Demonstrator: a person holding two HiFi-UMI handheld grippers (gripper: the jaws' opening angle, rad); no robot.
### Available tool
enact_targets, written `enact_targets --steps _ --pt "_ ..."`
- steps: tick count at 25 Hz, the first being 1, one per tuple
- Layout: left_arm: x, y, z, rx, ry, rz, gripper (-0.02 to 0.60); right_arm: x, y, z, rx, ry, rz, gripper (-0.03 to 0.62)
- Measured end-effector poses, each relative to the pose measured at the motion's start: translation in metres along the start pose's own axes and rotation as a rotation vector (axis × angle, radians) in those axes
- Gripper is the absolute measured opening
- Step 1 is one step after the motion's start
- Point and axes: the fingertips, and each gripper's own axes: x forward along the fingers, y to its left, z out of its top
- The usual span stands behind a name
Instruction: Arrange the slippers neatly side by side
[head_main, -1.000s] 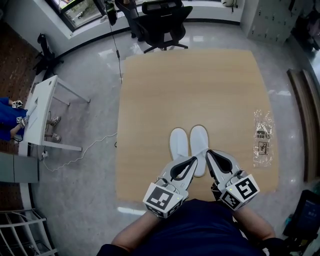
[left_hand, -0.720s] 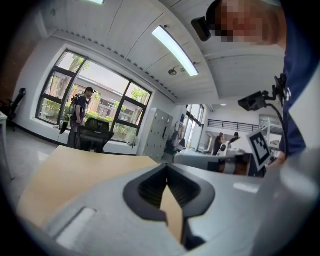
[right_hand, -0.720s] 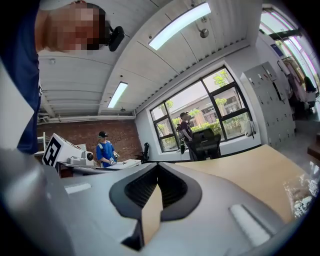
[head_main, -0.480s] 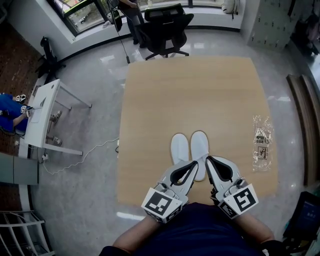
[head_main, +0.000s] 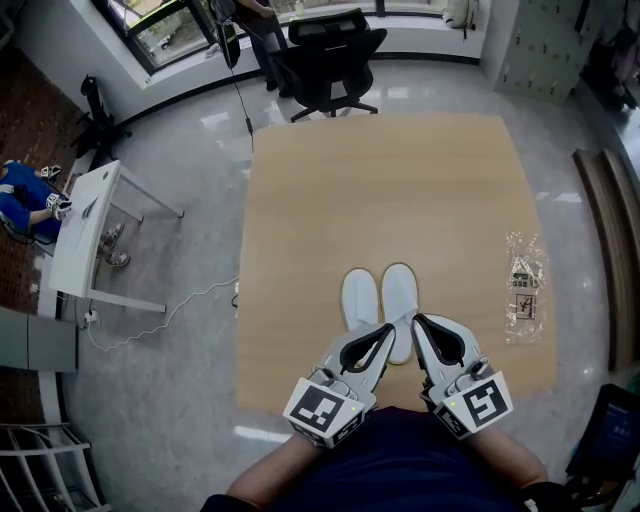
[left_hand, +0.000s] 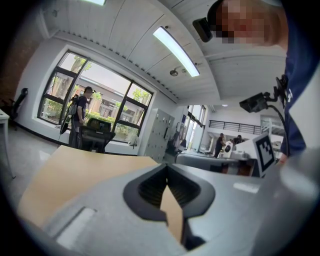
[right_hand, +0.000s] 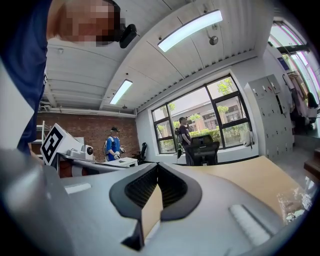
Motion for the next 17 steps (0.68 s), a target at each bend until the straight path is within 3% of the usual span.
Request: enact_targets --steps 17 --pt "0.001 0.002 -0.006 -0.017 0.015 0.006 0.003 0.002 0.003 -0.013 -0.002 0.034 0.01 0.011"
